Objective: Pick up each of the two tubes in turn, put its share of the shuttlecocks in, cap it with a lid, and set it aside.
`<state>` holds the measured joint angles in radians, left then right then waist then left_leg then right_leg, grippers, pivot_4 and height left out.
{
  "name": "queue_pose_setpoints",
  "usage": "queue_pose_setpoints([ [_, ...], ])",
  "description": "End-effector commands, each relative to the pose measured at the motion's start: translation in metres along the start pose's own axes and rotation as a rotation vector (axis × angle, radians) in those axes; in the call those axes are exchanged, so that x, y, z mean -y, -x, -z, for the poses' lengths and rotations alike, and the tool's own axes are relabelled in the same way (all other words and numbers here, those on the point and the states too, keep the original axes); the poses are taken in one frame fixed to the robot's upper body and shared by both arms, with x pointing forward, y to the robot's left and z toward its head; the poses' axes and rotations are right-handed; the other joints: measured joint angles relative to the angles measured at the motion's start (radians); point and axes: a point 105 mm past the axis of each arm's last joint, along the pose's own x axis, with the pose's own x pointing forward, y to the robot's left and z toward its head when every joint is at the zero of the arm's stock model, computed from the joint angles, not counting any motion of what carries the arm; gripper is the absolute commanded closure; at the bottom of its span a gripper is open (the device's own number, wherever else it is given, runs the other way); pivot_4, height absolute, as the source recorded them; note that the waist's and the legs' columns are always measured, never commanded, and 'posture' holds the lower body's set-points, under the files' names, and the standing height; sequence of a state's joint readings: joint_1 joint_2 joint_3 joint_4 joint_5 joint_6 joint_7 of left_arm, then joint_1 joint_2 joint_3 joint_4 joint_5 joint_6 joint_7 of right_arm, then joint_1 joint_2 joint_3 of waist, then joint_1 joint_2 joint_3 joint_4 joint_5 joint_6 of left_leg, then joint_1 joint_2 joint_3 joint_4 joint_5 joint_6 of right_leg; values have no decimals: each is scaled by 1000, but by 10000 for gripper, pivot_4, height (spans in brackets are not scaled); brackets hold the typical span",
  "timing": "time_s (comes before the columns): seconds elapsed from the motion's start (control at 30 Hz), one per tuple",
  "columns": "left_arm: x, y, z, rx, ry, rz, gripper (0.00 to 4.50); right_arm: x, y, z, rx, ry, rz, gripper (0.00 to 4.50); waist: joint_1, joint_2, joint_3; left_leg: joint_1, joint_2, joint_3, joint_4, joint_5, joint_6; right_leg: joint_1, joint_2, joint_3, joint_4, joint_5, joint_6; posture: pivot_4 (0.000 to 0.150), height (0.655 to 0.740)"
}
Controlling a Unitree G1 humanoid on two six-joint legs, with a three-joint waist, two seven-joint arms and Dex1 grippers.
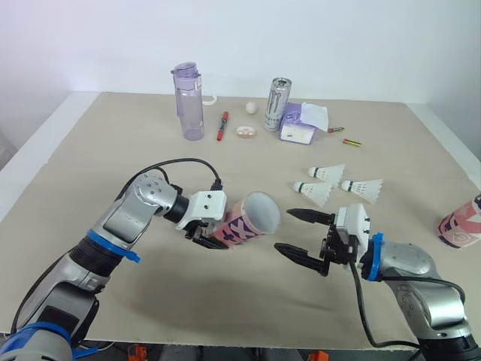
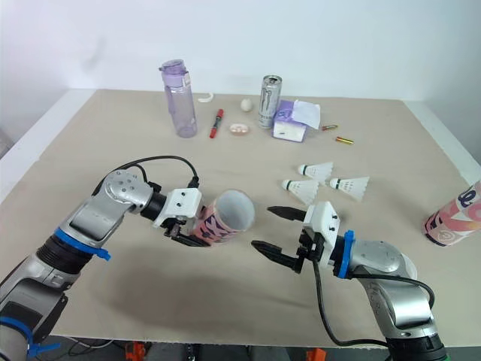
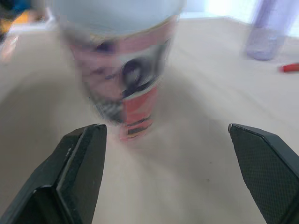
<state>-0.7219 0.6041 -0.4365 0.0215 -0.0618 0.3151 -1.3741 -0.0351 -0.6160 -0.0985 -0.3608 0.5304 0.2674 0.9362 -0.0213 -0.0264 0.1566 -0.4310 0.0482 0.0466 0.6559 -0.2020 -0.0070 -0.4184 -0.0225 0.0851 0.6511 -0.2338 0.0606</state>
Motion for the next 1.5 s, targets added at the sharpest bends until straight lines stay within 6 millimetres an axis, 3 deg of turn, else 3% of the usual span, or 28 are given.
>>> queue_pose_setpoints([
  [0.03, -3, -2, -2, -53, -25, 14, 15254, 36, 22, -11, 33, -39, 245, 0, 0, 0, 0, 0, 0, 0, 0, 0, 0, 0, 0, 0, 0, 0, 0, 1500, 7400],
  [0.33, -4, -4, -6, -86, -26, 47, 15254, 74, 35, 10, -74, -88, 420, 0, 0, 0, 0, 1, -1, 0, 1, 0, 0, 1, 0, 1, 0, 0, 0, 1500, 7400],
  [0.53, -6, -6, -11, -87, -44, 40, 15254, 96, 25, 23, -126, -149, 441, 0, -1, 1, -1, 1, -1, 1, 1, 0, 0, 1, 0, 2, 0, 1, 1, 1500, 7400],
  [0.9, -6, -5, -10, -94, -38, 23, 15254, 113, -2, 29, -153, -247, 400, 0, -1, 1, -1, 1, -2, 1, 1, 0, 0, 1, 0, 5, 0, 1, 2, 1500, 7400],
  [1.0, -6, -5, -10, -94, -34, 19, 15551, 118, -7, 28, -153, -252, 409, 7141, -1, 1, -1, 1, -2, 1, 1, 0, 1, 1, 0, 5, 0, 1, 2, 1500, 7400],
  [1.07, -6, -6, -10, -92, -31, 17, 15551, 121, -9, 27, -150, -257, 415, 17496, 0, 1, -1, 1, -2, 1, 1, 0, 1, 1, 0, 5, 0, 1, 2, 1500, 7400],
  [1.1, -6, -6, -10, -91, -30, 17, 15551, 122, -9, 27, -148, -264, 420, 19423, 0, 1, -1, 0, -2, 1, 1, 0, 1, 1, 0, 5, 0, 1, 2, 1500, 7400],
  [1.17, -6, -6, -10, -91, -29, 16, 15551, 123, -10, 27, -147, -272, 425, 32818, 0, 1, -1, 0, -2, 2, 1, 0, 1, 1, 0, 6, 0, 1, 3, 1500, 7400],
  [1.2, -6, -6, -10, -91, -28, 14, 15551, 123, -10, 27, -147, -279, 425, 34078, 0, 1, -1, 0, -2, 2, 1, 0, 1, 1, 0, 6, 0, 1, 3, 1500, 7400],
  [1.23, -7, -6, -10, -91, -29, 12, 15551, 123, -11, 27, -148, -281, 423, 43151, 0, 1, -1, 0, -2, 2, 1, 0, 1, 1, 0, 6, 0, 1, 3, 1500, 7400],
  [1.4, -10, -7, -10, -88, -31, 3, 15551, 120, -13, 24, -146, -282, 413, 44645, 0, 1, -1, 1, -3, 2, 1, 1, 1, 1, 0, 7, 0, 1, 3, 1500, 7400],
  [1.5, -12, -8, -9, -85, -28, 3, 15551, 115, -15, 10, -122, -222, 377, 44645, 0, 1, -1, 1, -4, 2, 1, 1, 1, 1, 0, 9, 0, 1, 4, 1500, 7400],
])
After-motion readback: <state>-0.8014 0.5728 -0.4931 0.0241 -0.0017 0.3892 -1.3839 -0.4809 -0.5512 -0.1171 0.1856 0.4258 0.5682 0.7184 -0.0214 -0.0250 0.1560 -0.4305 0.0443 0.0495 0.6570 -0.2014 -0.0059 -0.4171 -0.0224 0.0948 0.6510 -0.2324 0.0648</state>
